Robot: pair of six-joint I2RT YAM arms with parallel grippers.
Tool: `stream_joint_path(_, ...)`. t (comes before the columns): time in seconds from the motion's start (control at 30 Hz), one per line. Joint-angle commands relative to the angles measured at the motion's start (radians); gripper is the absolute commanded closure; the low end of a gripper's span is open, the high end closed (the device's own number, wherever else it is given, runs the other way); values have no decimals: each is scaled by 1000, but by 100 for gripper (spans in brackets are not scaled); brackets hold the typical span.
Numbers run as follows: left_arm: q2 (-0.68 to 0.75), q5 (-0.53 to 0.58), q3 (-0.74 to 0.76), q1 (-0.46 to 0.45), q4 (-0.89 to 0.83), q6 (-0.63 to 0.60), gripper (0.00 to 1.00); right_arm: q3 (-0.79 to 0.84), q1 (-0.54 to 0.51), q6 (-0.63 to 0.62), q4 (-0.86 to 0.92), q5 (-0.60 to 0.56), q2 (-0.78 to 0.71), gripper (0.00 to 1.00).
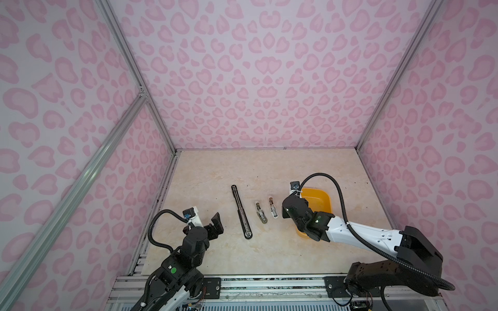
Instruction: Load the staples into the stapler
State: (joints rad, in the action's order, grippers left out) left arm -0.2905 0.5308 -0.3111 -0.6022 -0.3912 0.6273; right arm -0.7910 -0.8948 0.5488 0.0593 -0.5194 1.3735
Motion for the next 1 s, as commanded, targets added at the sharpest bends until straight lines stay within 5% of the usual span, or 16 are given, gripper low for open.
stream_joint_path(0.0,1,19,-14,1,11,0,4,6,2,23,30,-15,-2,96)
stream_joint_path(0.6,-37,-16,-12,1,51,-31,4,82,33,230,359,-29,-255,89)
stream_joint_path(0.97,-188,22,-59,1,49,-18,4,186,199,197,309,160,-289,87)
